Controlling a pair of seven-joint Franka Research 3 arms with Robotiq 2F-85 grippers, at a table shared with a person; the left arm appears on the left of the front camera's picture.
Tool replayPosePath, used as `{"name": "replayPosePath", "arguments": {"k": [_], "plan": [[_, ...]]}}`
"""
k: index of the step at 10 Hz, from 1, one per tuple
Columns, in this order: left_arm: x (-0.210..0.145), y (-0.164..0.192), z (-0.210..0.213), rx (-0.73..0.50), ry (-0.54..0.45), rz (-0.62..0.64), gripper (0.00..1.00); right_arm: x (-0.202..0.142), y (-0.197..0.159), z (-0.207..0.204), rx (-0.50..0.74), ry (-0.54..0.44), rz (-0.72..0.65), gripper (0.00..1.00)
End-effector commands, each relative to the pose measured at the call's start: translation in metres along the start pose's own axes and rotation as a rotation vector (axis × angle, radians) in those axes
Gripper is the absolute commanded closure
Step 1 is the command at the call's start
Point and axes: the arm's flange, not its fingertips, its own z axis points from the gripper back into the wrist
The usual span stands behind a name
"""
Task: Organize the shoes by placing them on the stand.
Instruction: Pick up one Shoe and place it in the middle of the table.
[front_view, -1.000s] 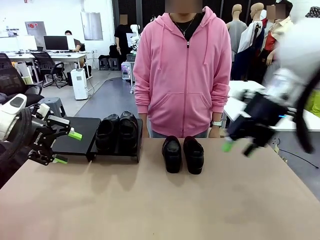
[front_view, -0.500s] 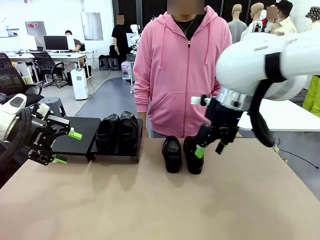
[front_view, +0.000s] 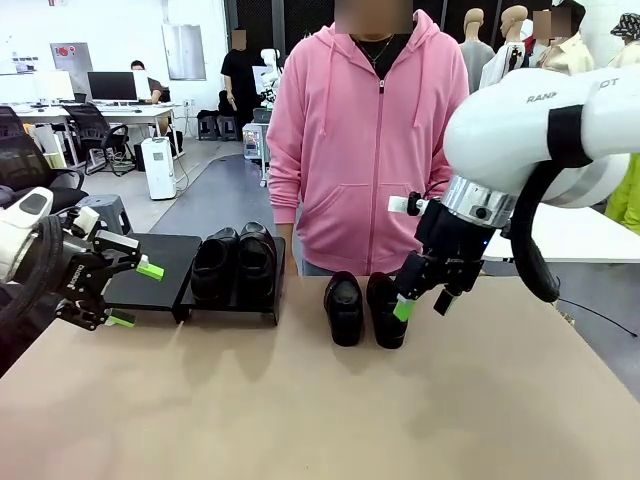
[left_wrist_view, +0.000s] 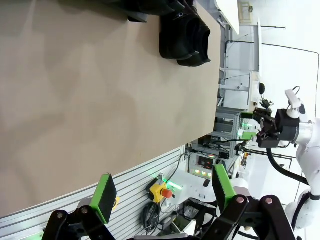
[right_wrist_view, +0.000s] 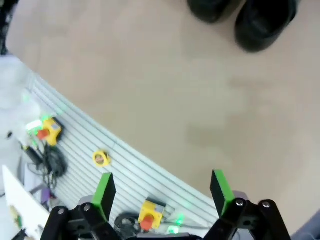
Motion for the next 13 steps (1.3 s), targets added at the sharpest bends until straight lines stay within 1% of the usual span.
{"name": "replayPosePath", "arguments": {"k": [1, 2, 3, 4, 5, 6, 7, 8, 9, 10, 11, 13], "plan": [[-0.001, -0.002, 0.004, 0.006, 0.005, 0.008, 0.00, 0.078, 0.033, -0.016, -0.095, -0.162, -0.181, 0.00], [-0.001, -0.002, 0.004, 0.006, 0.005, 0.008, 0.00, 0.120, 0.045, -0.032, -0.175, -0.216, -0.329, 0.00], [-0.001, -0.002, 0.004, 0.006, 0.005, 0.008, 0.00, 0.152, 0.050, -0.051, -0.254, -0.210, -0.440, 0.00], [-0.001, -0.002, 0.004, 0.006, 0.005, 0.008, 0.00, 0.171, 0.045, -0.069, -0.367, -0.186, -0.533, 0.00], [-0.001, -0.002, 0.004, 0.006, 0.005, 0.008, 0.00, 0.180, 0.041, -0.083, -0.426, -0.182, -0.590, 0.00], [-0.001, -0.002, 0.004, 0.006, 0.005, 0.008, 0.00, 0.172, 0.036, -0.078, -0.418, -0.167, -0.571, 0.00], [-0.001, -0.002, 0.004, 0.006, 0.005, 0.008, 0.00, 0.141, 0.000, -0.070, -0.263, -0.277, -0.437, 0.00], [-0.001, -0.002, 0.004, 0.006, 0.005, 0.008, 0.00, 0.141, 0.000, -0.070, -0.263, -0.277, -0.437, 0.00], [-0.001, -0.002, 0.004, 0.006, 0.005, 0.008, 0.00, 0.149, -0.010, -0.083, -0.372, -0.258, -0.515, 0.00], [-0.001, -0.002, 0.004, 0.006, 0.005, 0.008, 0.00, 0.158, -0.017, -0.090, -0.414, -0.172, -0.552, 0.00], [-0.001, -0.002, 0.004, 0.006, 0.005, 0.008, 0.00, 0.170, -0.023, -0.097, -0.411, -0.119, -0.546, 0.00], [-0.001, -0.002, 0.004, 0.006, 0.005, 0.008, 0.00, 0.185, -0.025, -0.108, -0.388, -0.111, -0.559, 0.00]]}}
